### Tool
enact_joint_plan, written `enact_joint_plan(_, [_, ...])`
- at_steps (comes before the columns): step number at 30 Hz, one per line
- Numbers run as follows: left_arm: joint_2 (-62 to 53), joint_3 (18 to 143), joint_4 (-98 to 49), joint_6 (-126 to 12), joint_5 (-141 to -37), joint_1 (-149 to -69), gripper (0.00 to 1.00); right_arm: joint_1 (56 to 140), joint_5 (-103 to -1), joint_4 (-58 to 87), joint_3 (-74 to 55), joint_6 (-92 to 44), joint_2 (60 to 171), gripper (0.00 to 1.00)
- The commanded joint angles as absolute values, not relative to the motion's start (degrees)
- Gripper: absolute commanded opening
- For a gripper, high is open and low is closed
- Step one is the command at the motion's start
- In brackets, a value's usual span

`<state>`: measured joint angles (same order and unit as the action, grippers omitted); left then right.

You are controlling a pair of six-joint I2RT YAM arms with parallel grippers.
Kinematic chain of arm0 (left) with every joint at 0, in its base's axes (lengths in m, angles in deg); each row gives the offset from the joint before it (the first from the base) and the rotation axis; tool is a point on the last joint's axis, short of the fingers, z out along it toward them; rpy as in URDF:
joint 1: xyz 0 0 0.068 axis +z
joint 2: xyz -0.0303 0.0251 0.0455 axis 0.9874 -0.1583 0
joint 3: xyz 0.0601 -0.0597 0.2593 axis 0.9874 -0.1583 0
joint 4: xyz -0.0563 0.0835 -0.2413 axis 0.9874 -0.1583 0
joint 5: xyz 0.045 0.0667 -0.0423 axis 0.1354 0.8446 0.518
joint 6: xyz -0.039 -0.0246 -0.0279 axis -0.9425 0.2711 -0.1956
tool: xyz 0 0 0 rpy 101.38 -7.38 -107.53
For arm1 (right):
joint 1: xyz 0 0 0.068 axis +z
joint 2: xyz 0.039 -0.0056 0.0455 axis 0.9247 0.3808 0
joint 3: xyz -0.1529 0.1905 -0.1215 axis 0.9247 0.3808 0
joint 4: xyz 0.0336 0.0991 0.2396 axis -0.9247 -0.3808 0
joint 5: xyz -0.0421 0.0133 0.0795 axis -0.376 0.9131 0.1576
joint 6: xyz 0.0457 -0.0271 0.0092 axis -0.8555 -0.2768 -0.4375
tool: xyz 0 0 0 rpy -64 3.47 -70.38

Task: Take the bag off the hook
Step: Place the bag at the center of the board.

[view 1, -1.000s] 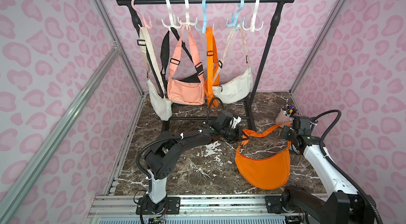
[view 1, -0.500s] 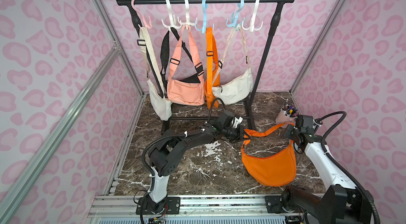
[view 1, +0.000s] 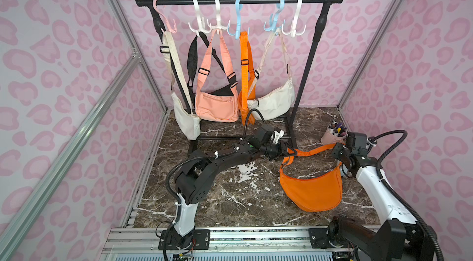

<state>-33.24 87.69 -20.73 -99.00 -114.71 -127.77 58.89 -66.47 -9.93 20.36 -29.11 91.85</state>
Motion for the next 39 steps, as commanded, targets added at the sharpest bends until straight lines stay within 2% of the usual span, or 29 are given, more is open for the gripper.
enact_joint_plan(1, [-31.6, 87.7, -22.3, -96.4, -113.0, -127.7, 0.56, 58.9, -65.7, -8.1, 19.6, -29.7, 90.9, 0.39])
enact_joint_plan(7, [-29.0, 88.2, -26.3, -93.0, -111.2, -127.1, 0.57, 58.9, -67.4, -7.7, 19.6, -30.8, 88.1, 0.52])
enact_joint_plan(9, [-28.5, 88.6, -27.6, -91.9, -111.0, -126.9, 0.61, 59.0, -68.0, -7.5, 19.5, -30.7, 87.4, 0.55])
enact_joint_plan(15, [-28.7, 90.4, -31.7, -88.7, -110.9, -126.8, 0.70, 60.4, -68.9, -7.4, 17.9, -30.1, 86.2, 0.55])
enact_joint_plan(17, [-29.5, 92.6, -37.4, -84.2, -109.5, -126.8, 0.73, 62.6, -71.0, -6.7, 17.4, -29.1, 85.7, 0.55])
enact_joint_plan(19, [-30.8, 95.3, -45.3, -78.9, -106.2, -126.8, 0.73, 65.6, -74.1, -6.1, 16.6, -27.6, 85.5, 0.55])
enact_joint_plan(27, [-32.6, 99.4, -60.1, -68.0, -97.0, -126.8, 0.76, 73.7, -80.4, -4.1, 12.0, -23.9, 88.1, 0.55])
enact_joint_plan(39, [-29.1, 98.1, -66.5, -62.3, -82.7, -126.8, 0.76, 85.3, -84.3, 5.8, 8.7, -16.7, 91.5, 0.55])
